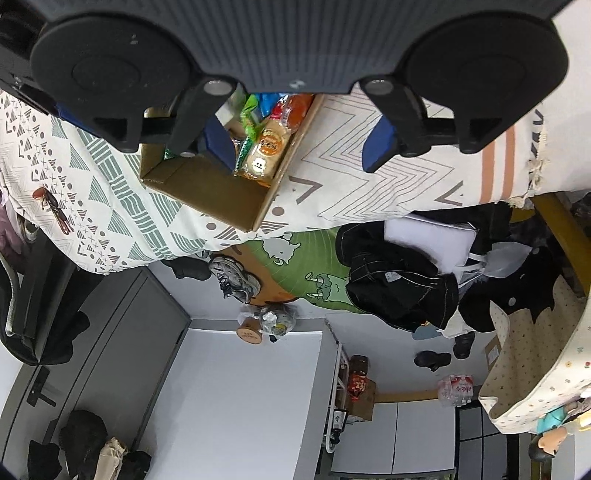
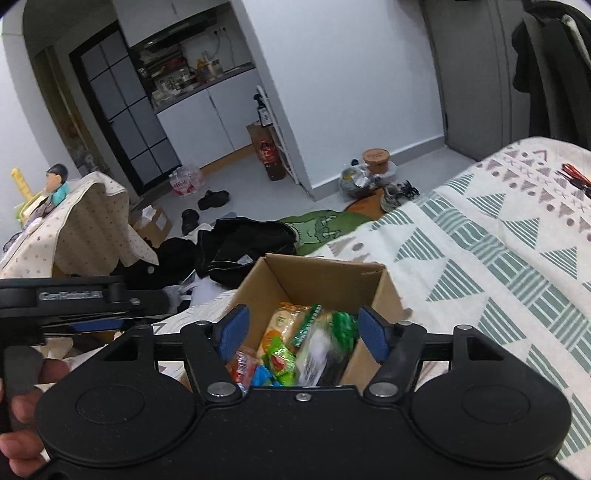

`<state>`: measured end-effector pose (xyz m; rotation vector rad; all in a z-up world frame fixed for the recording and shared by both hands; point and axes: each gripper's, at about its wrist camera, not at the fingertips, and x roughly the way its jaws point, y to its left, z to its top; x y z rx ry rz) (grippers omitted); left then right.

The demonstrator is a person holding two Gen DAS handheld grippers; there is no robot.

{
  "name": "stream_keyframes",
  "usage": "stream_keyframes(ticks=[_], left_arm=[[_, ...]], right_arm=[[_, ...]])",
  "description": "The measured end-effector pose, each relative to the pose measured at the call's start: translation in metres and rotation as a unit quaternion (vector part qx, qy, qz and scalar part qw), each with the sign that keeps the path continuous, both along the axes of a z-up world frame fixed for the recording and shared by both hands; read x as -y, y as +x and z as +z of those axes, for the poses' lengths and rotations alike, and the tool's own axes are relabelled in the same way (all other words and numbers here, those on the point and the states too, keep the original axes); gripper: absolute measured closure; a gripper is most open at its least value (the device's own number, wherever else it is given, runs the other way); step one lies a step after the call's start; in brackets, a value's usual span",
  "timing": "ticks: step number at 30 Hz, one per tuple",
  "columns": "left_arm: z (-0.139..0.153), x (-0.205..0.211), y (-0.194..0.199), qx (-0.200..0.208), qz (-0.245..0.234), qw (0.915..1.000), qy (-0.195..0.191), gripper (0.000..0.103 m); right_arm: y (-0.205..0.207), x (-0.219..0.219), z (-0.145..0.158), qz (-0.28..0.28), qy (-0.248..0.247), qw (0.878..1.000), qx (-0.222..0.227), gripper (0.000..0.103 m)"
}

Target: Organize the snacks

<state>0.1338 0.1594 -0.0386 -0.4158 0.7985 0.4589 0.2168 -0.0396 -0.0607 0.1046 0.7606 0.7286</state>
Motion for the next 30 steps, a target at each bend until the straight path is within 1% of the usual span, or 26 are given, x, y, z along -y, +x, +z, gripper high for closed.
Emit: stream_keyframes(ticks=[5, 10, 12, 14, 18, 22, 28, 30], left_arm=[[0.013, 0.0, -0.01, 0.006, 0.003, 0.9999, 0.013, 0.023], [0.024, 0.007, -0.02, 0.019, 0.001, 0.9996, 0.022, 0.021], [0.026, 0.013, -0.025, 0.023, -0.001, 0.9994, 0.027, 0.017], [0.027, 0.019, -0.029, 0.028, -0.005, 0.9992, 0.029, 0.016], [0.027, 0.032, -0.036, 0.031, -0.012, 0.9992, 0.022, 0.016], [0.031, 0.046, -0.04, 0.029, -0.021, 0.9993, 0.011, 0.016], [0.041, 0.067, -0.045, 0.03, -0.056, 0.9979, 0.011, 0.016], [0.044, 0.071, -0.048, 0.031, -0.064, 0.9974, 0.01, 0.016]], right_arm=[[0.0, 0.021, 0.005, -0.027, 0.005, 1.0, -0.003, 0.038], [-0.007, 0.049, 0.014, -0.05, 0.012, 0.999, 0.008, 0.038], [-0.011, 0.059, 0.017, -0.061, 0.016, 0.998, 0.012, 0.038], [-0.017, 0.071, 0.021, -0.07, 0.019, 0.997, 0.017, 0.038], [-0.028, 0.087, 0.029, -0.085, 0.009, 0.996, 0.022, 0.038], [-0.034, 0.1, 0.036, -0.101, -0.006, 0.995, 0.013, 0.035], [-0.051, 0.113, 0.041, -0.116, -0.015, 0.993, 0.0, 0.031], [-0.058, 0.117, 0.047, -0.121, -0.015, 0.992, 0.004, 0.029]])
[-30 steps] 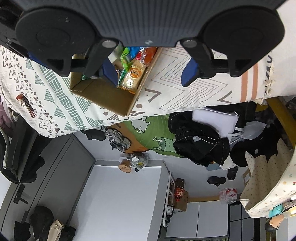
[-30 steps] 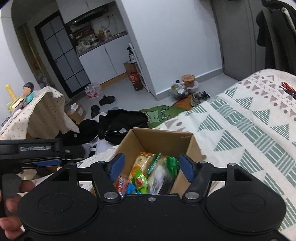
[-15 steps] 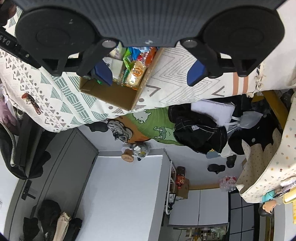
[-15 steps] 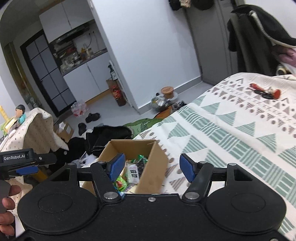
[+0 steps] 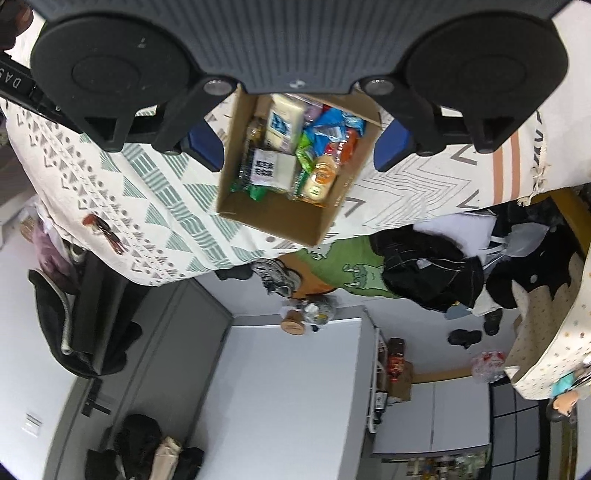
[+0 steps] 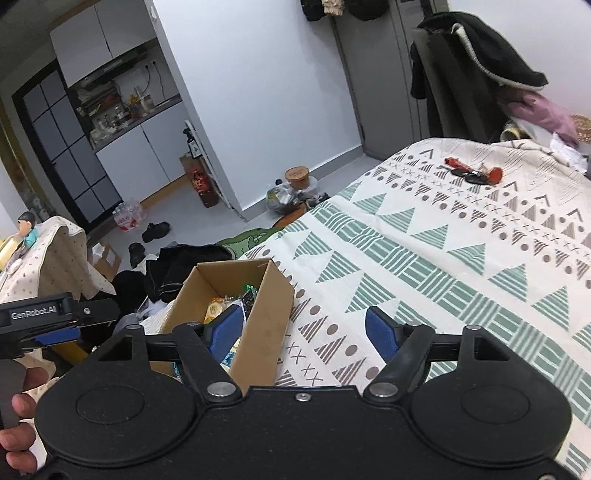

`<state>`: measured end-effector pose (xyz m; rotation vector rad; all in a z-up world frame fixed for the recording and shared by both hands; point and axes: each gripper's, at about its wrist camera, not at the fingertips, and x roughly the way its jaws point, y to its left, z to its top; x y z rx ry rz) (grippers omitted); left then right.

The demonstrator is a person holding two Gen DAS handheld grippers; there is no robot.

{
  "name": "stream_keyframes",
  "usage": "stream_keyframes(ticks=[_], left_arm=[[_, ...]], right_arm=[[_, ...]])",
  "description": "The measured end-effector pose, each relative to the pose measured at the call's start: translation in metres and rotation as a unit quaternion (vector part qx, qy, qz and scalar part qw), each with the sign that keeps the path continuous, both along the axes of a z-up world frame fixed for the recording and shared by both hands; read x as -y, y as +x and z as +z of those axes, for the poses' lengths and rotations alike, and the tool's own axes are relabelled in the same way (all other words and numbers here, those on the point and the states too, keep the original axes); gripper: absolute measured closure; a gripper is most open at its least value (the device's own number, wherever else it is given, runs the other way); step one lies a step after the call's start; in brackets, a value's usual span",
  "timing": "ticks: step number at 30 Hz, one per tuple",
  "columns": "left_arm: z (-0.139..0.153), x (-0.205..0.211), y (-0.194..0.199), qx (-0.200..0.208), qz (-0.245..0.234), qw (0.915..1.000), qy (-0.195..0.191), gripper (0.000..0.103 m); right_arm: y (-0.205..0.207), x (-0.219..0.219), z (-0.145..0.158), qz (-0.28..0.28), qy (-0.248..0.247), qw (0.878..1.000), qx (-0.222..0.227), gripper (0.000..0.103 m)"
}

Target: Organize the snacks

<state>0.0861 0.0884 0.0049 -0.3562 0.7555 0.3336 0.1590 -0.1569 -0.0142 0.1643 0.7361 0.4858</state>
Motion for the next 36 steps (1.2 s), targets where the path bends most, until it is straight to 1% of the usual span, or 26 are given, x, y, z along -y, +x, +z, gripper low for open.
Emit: stream_keyframes(ticks=[2, 7, 9, 10, 12, 13, 15, 17, 18, 19, 27, 32, 36], left_arm=[[0.004, 0.004, -0.002, 0.0, -0.007, 1.0, -0.001, 0.016], [0.013, 0.01, -0.008, 0.005, -0.029, 0.9996, 0.0, 0.016], [0.016, 0.012, -0.012, 0.006, -0.039, 0.9992, -0.001, 0.014], [0.017, 0.014, -0.014, 0.004, -0.043, 0.9991, 0.003, 0.013], [0.019, 0.016, -0.017, 0.004, -0.05, 0.9987, 0.008, 0.011], [0.021, 0.017, -0.018, 0.003, -0.054, 0.9985, 0.008, 0.009], [0.024, 0.018, -0.022, 0.003, -0.061, 0.9981, 0.008, 0.006], [0.028, 0.019, -0.025, 0.005, -0.07, 0.9974, 0.013, 0.005], [0.03, 0.02, -0.028, 0.005, -0.074, 0.9971, 0.018, 0.001], [0.031, 0.02, -0.03, 0.005, -0.078, 0.9967, 0.021, 0.001], [0.035, 0.023, -0.045, -0.008, -0.11, 0.9933, 0.034, 0.001], [0.039, 0.026, -0.058, -0.008, -0.124, 0.9914, 0.042, 0.001], [0.04, 0.028, -0.065, -0.011, -0.131, 0.9902, 0.045, 0.001]], right_arm=[[-0.006, 0.004, 0.006, -0.005, -0.001, 1.0, 0.005, 0.024], [-0.017, 0.009, 0.019, -0.027, -0.012, 1.0, 0.001, 0.023], [-0.024, 0.008, 0.027, -0.038, -0.015, 0.999, -0.001, 0.021], [-0.027, 0.008, 0.032, -0.04, -0.014, 0.999, 0.0, 0.019], [-0.037, 0.007, 0.043, -0.042, -0.014, 0.999, 0.01, 0.011], [-0.042, 0.006, 0.047, -0.043, -0.015, 0.999, 0.016, 0.005], [-0.05, 0.005, 0.052, -0.042, -0.017, 0.999, 0.026, 0.001], [-0.056, 0.005, 0.053, -0.046, -0.02, 0.998, 0.024, 0.0], [-0.059, 0.005, 0.052, -0.049, -0.02, 0.998, 0.019, 0.0], [-0.061, 0.005, 0.052, -0.053, -0.02, 0.998, 0.015, 0.0], [-0.084, 0.014, 0.053, -0.089, -0.013, 0.996, 0.001, 0.0], [-0.099, 0.019, 0.054, -0.092, -0.006, 0.996, 0.0, 0.0], [-0.105, 0.017, 0.055, -0.091, -0.01, 0.996, -0.003, 0.0]])
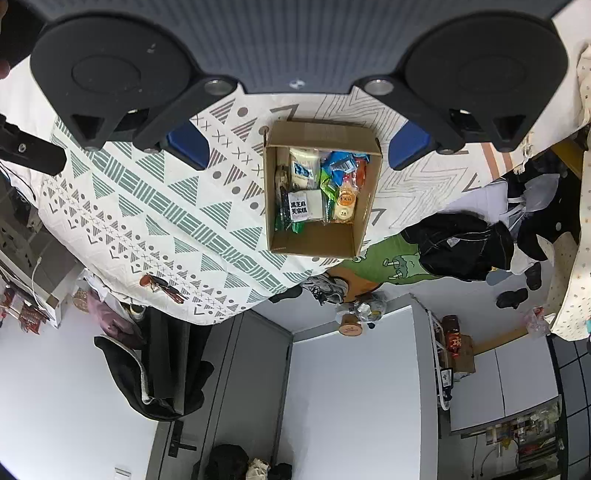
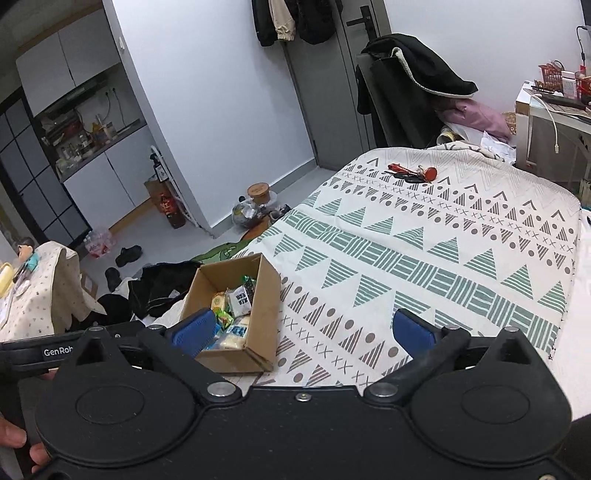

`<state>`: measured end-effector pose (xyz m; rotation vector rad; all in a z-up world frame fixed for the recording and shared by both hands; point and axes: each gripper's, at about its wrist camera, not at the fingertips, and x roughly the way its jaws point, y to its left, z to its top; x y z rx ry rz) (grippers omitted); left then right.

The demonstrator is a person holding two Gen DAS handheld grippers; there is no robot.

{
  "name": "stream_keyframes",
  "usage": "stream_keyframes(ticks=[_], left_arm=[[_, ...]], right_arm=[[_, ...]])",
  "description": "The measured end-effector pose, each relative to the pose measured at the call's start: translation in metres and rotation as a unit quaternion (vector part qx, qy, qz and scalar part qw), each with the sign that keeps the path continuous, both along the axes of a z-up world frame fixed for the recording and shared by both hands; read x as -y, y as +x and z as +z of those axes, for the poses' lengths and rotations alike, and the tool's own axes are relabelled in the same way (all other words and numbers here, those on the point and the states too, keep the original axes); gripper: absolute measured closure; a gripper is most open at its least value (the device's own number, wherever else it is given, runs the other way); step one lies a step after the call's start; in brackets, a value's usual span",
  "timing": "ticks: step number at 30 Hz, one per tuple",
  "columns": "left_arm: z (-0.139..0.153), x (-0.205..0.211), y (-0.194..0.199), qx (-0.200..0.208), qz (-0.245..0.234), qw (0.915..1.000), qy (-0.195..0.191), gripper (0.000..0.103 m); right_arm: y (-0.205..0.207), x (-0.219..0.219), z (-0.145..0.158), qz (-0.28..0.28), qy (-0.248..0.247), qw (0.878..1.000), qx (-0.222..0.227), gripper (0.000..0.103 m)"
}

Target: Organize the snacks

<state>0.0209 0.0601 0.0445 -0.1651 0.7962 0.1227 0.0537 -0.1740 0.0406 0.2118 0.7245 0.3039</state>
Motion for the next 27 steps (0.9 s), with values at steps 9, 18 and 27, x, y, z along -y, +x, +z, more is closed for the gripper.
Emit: stream_keyframes(ticks=[9, 18, 27], left_arm=[[0.001, -0.002, -0.013, -0.003, -0.007, 0.9999, 0.008, 0.001], [0.003, -0.005, -0.016, -0.006, -0.005, 0.9998, 0.016, 0.001], [0.003, -0.01, -0.018, -0.006, 0.001, 0.9999, 0.011, 0.001]], right_arm=[[-0.01, -0.007, -0.004, -0.001, -0.022, 1.0, -0.009, 0.0], [-0.011, -0.012, -0.004, 0.008, -0.034, 0.999, -0.008, 0.0], [-0.011, -0.015, -0.004, 0.012, -0.039, 0.999, -0.008, 0.0]])
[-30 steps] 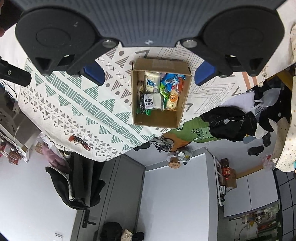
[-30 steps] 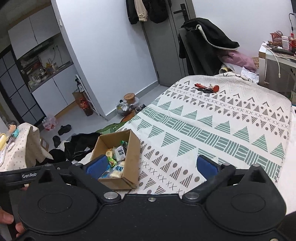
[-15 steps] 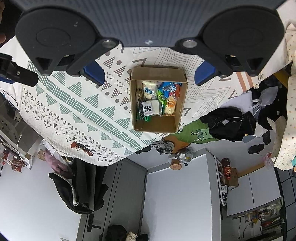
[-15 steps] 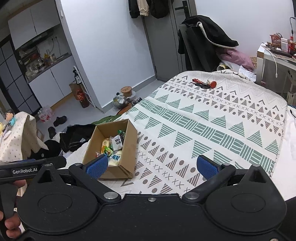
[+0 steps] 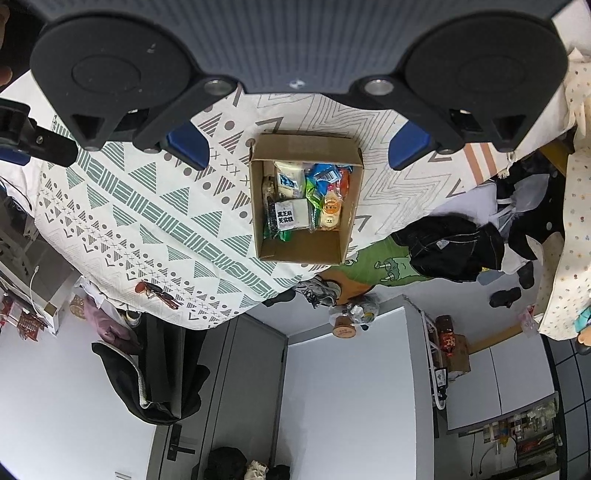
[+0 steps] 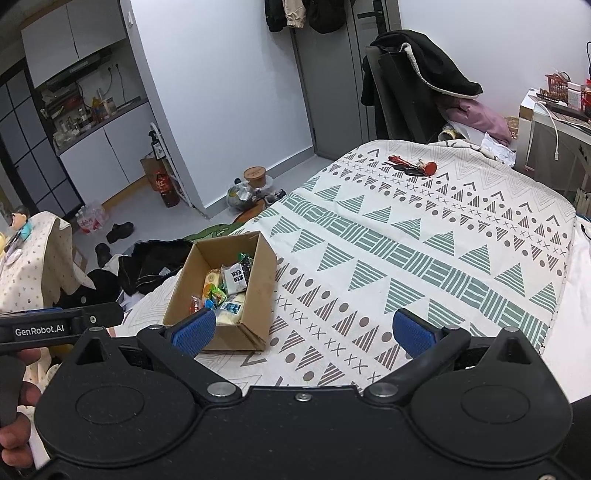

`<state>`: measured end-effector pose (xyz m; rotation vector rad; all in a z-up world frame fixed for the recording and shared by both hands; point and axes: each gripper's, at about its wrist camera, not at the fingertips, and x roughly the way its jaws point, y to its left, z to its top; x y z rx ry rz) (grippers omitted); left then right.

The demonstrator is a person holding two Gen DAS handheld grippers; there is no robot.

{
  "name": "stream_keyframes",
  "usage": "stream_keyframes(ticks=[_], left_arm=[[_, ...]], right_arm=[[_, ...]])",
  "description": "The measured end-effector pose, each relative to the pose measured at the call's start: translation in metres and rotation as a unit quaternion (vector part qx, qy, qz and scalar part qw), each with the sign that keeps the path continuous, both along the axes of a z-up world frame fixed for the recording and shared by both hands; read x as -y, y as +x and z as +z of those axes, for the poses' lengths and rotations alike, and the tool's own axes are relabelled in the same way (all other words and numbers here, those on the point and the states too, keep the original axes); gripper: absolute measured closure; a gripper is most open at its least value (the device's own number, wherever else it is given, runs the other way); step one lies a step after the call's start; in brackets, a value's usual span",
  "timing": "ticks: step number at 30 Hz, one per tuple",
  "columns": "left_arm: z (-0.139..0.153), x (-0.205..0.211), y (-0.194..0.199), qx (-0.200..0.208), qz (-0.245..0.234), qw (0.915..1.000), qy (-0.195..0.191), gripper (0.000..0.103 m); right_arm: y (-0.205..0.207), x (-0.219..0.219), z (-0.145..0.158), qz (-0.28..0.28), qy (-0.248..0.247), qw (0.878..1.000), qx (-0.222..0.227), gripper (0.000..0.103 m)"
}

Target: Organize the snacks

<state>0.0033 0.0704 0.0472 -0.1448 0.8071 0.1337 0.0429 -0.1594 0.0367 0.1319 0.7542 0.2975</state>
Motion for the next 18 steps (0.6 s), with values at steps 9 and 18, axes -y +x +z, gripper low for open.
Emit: stream_keyframes(ticks=[9, 18], left_arm=[[0.0017, 0.0001, -0.0007, 0.001, -0.003, 1.0, -0.001, 0.001], [0.0017, -0.0024, -0.0018, -0.001, 0.001, 1.0, -0.001, 0.001]], right_arm=[[-0.0002, -0.0015, -0.0006, -0.001, -0.005, 1.0, 0.0, 0.0], [-0.0005, -0.0022, -0.0005, -0.002, -0.006, 1.0, -0.001, 0.0]])
